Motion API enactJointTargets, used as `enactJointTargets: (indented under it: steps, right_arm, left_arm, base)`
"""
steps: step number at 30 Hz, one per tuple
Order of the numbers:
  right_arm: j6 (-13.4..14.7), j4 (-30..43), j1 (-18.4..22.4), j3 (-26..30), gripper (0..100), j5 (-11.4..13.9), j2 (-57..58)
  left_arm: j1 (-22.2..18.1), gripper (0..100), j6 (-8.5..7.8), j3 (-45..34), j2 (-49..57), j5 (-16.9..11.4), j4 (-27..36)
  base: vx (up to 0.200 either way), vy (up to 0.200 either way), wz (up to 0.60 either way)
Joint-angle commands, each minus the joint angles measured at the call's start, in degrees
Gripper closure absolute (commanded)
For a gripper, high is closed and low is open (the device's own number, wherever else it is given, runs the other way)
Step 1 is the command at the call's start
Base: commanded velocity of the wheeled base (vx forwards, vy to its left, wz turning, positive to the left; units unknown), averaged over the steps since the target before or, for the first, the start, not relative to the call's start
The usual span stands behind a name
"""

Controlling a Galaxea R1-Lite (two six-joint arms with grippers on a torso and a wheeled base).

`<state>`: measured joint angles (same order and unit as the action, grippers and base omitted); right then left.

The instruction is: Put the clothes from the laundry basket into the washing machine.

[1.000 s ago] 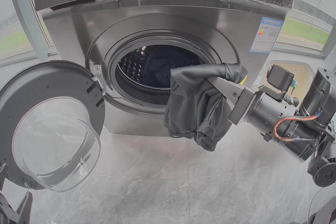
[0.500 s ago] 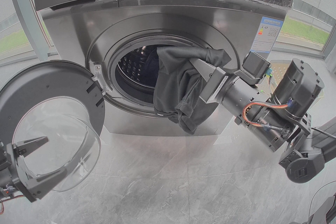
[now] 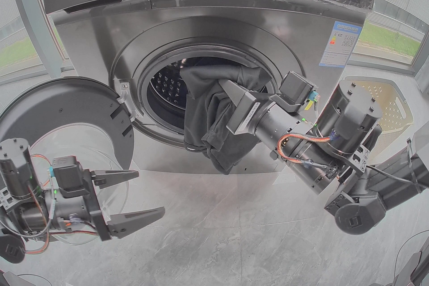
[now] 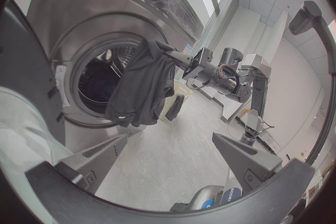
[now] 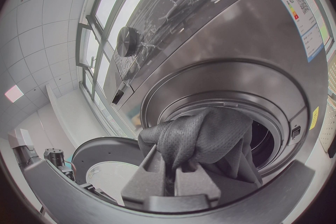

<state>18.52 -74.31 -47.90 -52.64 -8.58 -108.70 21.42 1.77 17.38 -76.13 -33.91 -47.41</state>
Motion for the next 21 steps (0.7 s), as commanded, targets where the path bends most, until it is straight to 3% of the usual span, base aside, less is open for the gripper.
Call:
enactJointTargets:
  steps: [1,10,16,21]
  right_arm:
    - [-0.24,-0.22,0.00,-1.33,100,-0.03,-2.13]
    - [-0.59,-0.22,-0.09,-1.41,100,-0.29,-2.04]
    - [-0.59,-0.48,-0.18,-1.33,100,-0.47,-1.86]
    - [-0.59,-0.57,-0.18,-1.41,100,-0.56,-1.69]
  left_arm:
    - [3.81,0,0.17,1.78,-15.19,1.48,-7.17]
    - [7.41,0,0.87,7.23,-27.58,3.94,-14.55]
    - [9.96,0,2.19,11.00,-33.21,4.21,-17.37]
    - [10.75,0,3.95,14.61,-36.72,7.11,-19.21]
  base:
    - [0.000,0.000,0.00]
    - [0.000,0.000,0.00]
    - [0.000,0.000,0.00]
    - [0.000,0.000,0.00]
